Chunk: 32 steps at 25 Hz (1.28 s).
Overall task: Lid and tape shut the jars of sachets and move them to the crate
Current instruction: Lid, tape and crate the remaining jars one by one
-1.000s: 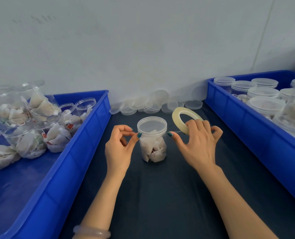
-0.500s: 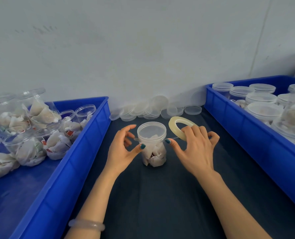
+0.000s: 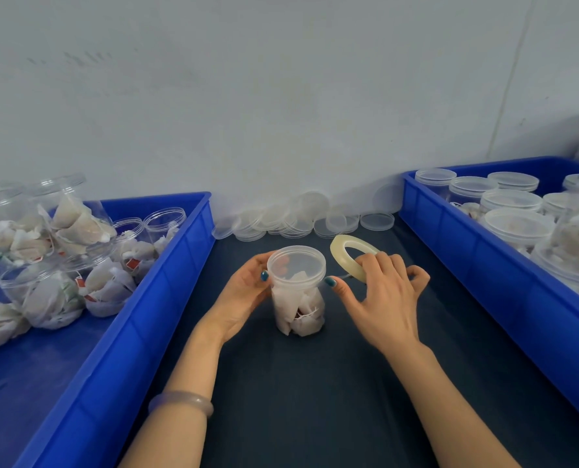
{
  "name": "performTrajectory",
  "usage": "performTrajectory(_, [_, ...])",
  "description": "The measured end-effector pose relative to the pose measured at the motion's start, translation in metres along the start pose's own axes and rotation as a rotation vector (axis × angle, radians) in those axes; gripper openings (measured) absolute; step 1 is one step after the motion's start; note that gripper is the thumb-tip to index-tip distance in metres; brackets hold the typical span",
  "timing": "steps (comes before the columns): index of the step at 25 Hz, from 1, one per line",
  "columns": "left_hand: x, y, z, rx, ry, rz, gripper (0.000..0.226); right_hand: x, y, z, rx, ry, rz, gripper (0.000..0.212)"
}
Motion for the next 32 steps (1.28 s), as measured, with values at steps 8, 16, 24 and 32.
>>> performTrajectory(8, [-0.030, -0.027, 0.022, -0.198, 0.165, 0.109, 0.073, 0.002, 0.001, 0.006, 0.065, 0.053, -0.001, 0.067])
performTrajectory(16, [-0.040, -0.024, 0.030, -0.390, 0.496, 0.131, 0.112, -0.001, 0.000, 0.002, 0.139, 0.026, -0.183, 0.039])
performTrajectory(24, [-0.036, -0.020, 0.043, -0.083, 0.510, 0.093, 0.098, -0.010, 0.003, -0.024, 0.046, -0.020, -0.154, 0.055])
performTrajectory(32, [-0.032, -0.028, 0.057, 0.099, 0.362, 0.065, 0.092, -0.007, 0.000, -0.011, 0.102, 0.160, -0.105, 0.044])
Point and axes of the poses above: each hand's wrist, its own y-axis towards the middle knuckle, its own z-axis out of the palm, x = y × z, the point moved 10 cm from there along y, towards the middle knuckle, and after that the axes turned 9 degrees about -z, right-handed, at the moved point
